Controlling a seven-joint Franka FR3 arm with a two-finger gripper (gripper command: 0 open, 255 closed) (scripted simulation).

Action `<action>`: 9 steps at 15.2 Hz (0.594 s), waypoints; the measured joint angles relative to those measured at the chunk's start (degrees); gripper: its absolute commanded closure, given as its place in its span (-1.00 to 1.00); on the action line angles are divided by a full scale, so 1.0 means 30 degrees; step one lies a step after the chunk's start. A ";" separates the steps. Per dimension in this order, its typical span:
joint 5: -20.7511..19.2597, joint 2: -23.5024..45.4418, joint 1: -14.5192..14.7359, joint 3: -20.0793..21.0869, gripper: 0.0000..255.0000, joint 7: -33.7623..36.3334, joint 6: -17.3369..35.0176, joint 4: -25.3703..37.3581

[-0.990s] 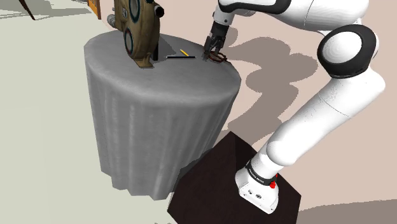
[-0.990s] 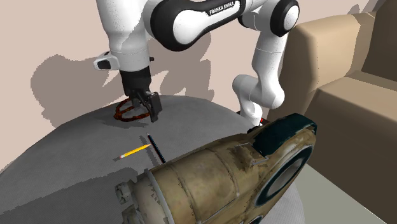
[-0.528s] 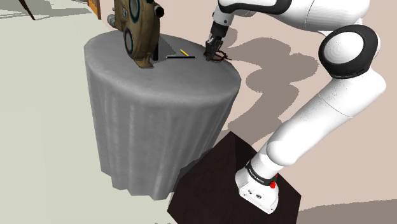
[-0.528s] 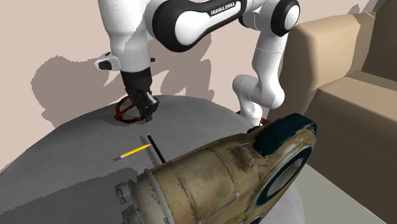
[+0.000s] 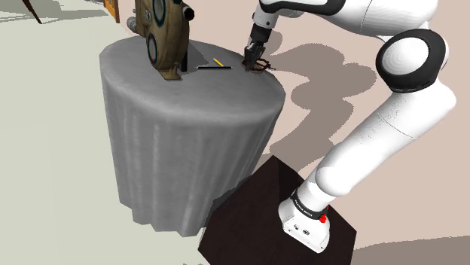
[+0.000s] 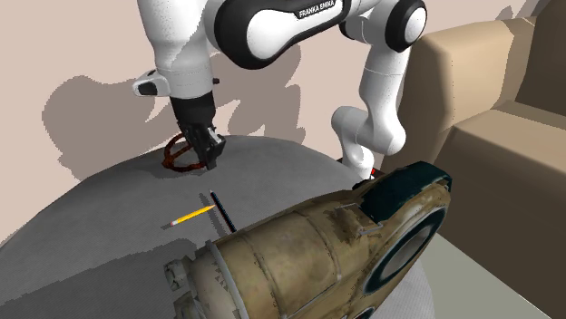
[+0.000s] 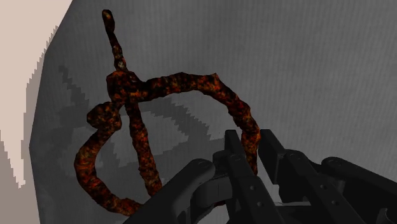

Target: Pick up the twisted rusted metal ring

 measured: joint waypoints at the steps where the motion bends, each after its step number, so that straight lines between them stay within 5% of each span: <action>1: 0.0001 0.0006 0.0005 0.0006 1.00 0.0011 -0.0244 0.0242; 9: 0.0071 0.0412 0.0015 0.0005 1.00 -0.0036 -0.2332 0.2730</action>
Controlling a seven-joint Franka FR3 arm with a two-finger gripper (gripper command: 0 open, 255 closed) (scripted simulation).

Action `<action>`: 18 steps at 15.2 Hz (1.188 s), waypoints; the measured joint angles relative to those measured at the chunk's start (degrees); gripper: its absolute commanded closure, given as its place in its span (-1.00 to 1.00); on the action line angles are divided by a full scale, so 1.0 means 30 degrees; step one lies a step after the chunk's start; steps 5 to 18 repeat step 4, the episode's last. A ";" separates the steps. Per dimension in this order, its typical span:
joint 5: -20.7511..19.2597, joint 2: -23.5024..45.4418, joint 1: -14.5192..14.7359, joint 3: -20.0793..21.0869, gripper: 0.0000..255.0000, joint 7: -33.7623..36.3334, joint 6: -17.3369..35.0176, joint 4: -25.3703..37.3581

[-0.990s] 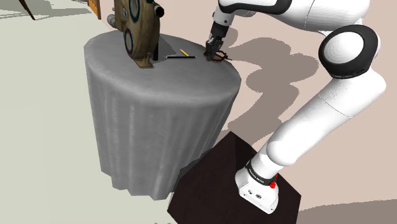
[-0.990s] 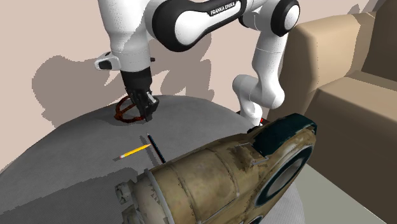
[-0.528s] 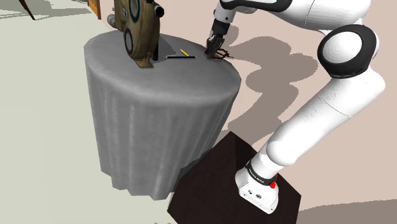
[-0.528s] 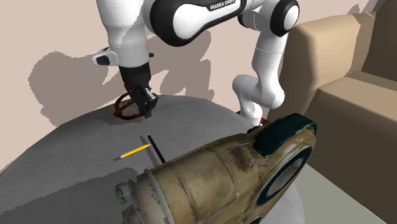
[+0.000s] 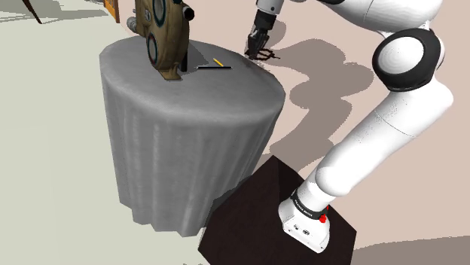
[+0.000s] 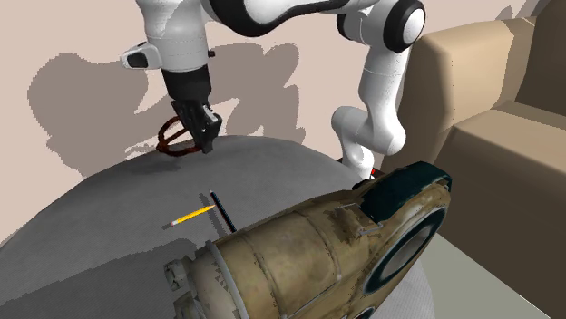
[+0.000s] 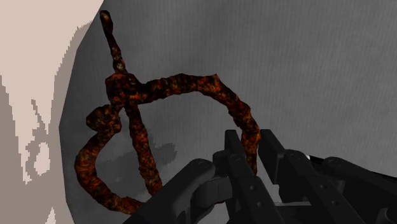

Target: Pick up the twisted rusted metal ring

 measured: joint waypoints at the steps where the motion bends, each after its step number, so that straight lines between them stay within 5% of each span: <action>1: 0.0017 0.0100 -0.0007 -0.0012 1.00 -0.0023 -0.0286 0.0382; 18: 0.0038 0.0236 -0.0012 -0.0022 1.00 -0.0056 -0.1004 0.1240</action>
